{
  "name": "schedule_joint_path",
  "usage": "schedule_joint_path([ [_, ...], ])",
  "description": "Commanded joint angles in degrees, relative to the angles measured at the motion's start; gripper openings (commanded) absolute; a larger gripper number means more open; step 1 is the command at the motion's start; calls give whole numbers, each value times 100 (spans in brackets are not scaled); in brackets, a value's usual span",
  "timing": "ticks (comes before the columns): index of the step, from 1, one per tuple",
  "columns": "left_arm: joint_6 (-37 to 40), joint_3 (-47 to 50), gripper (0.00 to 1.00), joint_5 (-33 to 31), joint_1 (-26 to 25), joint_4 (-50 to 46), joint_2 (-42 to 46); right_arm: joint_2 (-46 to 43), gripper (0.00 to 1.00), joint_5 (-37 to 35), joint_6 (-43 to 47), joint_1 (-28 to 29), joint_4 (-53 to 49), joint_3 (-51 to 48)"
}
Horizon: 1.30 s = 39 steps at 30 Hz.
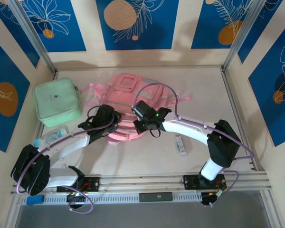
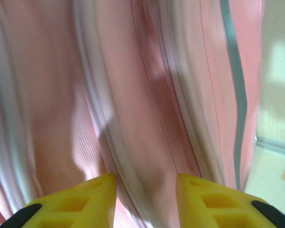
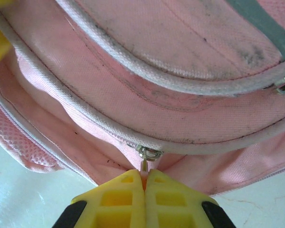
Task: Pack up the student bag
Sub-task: Zip the student bag at the center of the table.
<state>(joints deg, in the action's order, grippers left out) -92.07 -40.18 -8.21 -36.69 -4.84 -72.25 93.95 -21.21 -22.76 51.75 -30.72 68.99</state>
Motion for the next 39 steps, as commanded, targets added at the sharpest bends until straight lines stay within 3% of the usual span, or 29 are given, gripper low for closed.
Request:
schedule_joint_path([
  [1, -573, 103, 40, -212, -405, 472, -220, 88, 0, 13, -168, -24, -185, 192],
  [4, -813, -25, 41, -400, -592, 576, -528, 71, 0, 47, -166, -29, -122, 161],
  [8, -807, -221, 29, -606, -620, 577, -729, 75, 0, 18, -176, -2, -61, 70],
  [12, -706, -121, 2, -1068, -560, 3, -385, 67, 0, -503, -294, -153, -364, 82],
  [13, -669, -31, 0, -1120, -501, -62, -246, 34, 0, -634, -295, -201, -413, 46],
  [17, -226, 251, 0, -906, -61, -471, 433, -14, 0, -1306, -255, -543, -664, 11],
  [22, 666, 265, 0, -183, 719, -1160, 938, 190, 0, -1456, -234, -1208, -690, 199],
  [27, 1239, 157, 0, 317, 1060, -1073, 875, 654, 0, -1249, -110, -1548, -452, 636],
  [32, 1532, 26, 0, 502, 1197, -1074, 751, 618, 0, -690, 92, -1440, -392, 735],
  [34, 1714, -83, 0, 608, 1234, -1126, 665, 418, 5, -468, 149, -1346, -379, 613],
  [36, 1969, -186, 19, 731, 1261, -1216, 639, 176, 17, -54, 50, -1366, -471, 512],
  [39, 2254, -197, 28, 844, 1260, -1416, 822, -98, 31, 514, -231, -1467, -659, 455],
])
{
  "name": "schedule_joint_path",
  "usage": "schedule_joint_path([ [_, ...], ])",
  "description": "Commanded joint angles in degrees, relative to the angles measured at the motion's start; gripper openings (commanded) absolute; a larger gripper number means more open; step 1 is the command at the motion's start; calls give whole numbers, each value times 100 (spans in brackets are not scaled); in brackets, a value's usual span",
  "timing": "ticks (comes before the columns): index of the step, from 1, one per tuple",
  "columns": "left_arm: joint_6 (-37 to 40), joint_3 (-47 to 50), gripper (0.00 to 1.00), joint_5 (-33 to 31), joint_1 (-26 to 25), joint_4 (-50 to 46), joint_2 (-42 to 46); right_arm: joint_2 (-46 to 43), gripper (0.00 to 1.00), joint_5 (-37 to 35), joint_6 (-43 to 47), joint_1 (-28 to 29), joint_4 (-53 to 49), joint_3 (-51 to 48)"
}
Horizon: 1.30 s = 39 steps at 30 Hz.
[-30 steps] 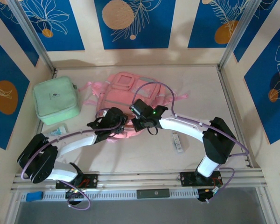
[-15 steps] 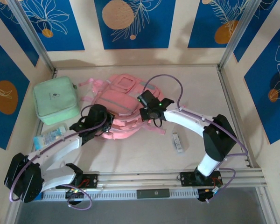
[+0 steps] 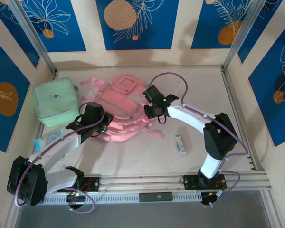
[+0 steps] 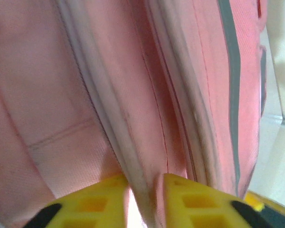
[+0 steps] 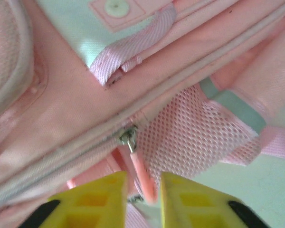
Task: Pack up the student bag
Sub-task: Zip the student bag at the center of the table, then rotate the student bag at the center of the table.
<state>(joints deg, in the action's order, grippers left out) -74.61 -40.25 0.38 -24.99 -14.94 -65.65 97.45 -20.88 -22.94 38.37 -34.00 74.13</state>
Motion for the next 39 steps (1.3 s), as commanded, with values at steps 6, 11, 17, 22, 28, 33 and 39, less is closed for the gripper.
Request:
schedule_joint_path([
  [6, 504, 84, 29, 0, -32, -421, 723, -39, 41, 1890, -1207, -286, -826, 824],
  [11, 540, -129, 29, -175, -415, -378, 525, 745, 43, 2395, -2022, -312, -915, 1639],
  [17, 665, -532, 29, -234, -748, 8, -149, 1238, 47, 2550, -2667, -367, -578, 1774],
  [22, 807, -644, 29, -325, -784, 174, -504, 1539, 46, 3067, -2577, -409, -126, 1869],
  [28, 956, -633, 32, -548, -749, 221, -634, 1766, 37, 3214, -2497, -444, 75, 1989],
  [33, 1124, -743, 33, -645, -666, 214, -792, 1634, 15, 3240, -2407, -440, 218, 1811],
  [39, 1427, -963, 33, -639, -463, 585, -1232, 1064, 0, 3476, -2632, -604, 727, 1065],
])
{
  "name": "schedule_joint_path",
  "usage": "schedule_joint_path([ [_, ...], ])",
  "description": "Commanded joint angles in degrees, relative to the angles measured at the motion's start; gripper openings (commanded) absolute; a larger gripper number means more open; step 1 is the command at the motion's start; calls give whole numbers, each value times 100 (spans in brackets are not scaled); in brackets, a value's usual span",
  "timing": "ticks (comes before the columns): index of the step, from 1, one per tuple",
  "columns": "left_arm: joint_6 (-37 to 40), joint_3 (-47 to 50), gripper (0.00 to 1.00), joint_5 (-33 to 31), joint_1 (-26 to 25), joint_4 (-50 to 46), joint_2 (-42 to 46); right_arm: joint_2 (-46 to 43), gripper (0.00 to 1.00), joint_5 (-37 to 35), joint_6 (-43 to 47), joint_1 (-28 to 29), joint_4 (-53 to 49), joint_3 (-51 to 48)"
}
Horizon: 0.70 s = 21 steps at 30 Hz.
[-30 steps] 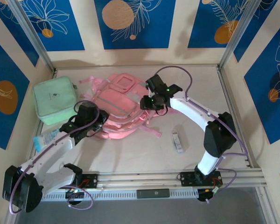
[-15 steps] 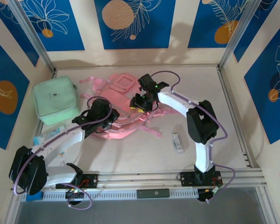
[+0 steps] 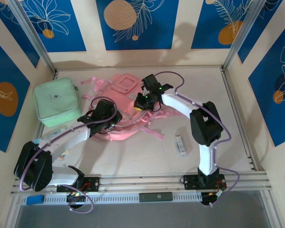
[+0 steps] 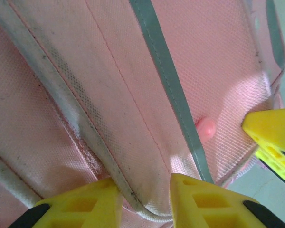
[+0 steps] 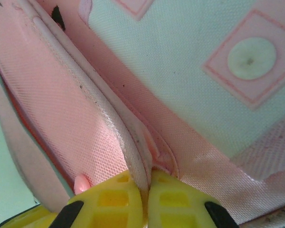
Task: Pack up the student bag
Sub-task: Rotate the student bag at the center of the table.
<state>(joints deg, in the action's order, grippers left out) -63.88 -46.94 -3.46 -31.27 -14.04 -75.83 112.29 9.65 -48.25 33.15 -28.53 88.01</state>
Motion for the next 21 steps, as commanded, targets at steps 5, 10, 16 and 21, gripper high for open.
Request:
schedule_joint_path([
  [5, 1152, -818, 35, -141, 430, 570, -398, -854, 0, 178, -487, 37, 279, -661],
  [10, 1921, -1180, 43, 151, 578, -310, -30, -933, 0, -90, -1097, 296, 845, -845],
  [16, 1303, -855, 49, -80, -33, -1297, 804, -967, 0, -360, -1505, 423, 865, -861],
  [21, 685, -903, 52, -914, -1149, -1411, 542, -1150, 0, -456, -1886, 476, 943, -1045],
])
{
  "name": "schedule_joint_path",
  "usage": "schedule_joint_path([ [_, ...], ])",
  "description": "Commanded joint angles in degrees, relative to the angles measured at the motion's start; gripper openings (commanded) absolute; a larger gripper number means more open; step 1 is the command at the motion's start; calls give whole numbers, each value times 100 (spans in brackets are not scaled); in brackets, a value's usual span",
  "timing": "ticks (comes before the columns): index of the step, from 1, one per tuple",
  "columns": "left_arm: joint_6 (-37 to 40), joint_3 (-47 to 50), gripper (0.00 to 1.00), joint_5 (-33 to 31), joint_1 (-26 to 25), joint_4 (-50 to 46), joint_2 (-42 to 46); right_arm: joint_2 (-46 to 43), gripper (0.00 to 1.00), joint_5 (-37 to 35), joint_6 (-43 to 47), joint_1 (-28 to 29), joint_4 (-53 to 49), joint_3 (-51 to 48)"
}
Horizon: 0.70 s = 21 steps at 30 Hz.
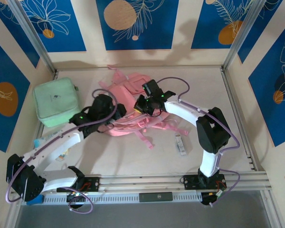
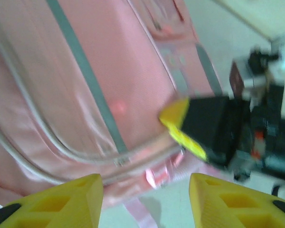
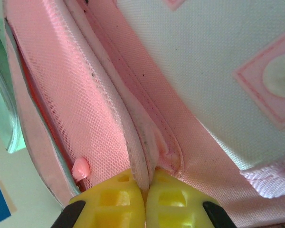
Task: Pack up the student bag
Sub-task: Rotate the student bag at the center of the table.
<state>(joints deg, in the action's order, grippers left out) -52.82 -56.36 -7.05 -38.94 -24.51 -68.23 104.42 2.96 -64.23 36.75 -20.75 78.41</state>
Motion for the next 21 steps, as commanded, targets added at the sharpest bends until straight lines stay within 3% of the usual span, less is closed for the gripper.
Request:
schedule_joint_path([
  [1, -496, 20, 52, -780, -586, -283, -332, -409, 0, 222, -355, 110, 206, -107],
  [8, -859, -623, 57, -1763, -1140, -416, -1366, -585, 0, 104, -528, 118, 239, -201],
  [21, -1704, -768, 56, -2554, -1127, -826, -2221, -586, 0, 238, -717, 18, 416, -247],
])
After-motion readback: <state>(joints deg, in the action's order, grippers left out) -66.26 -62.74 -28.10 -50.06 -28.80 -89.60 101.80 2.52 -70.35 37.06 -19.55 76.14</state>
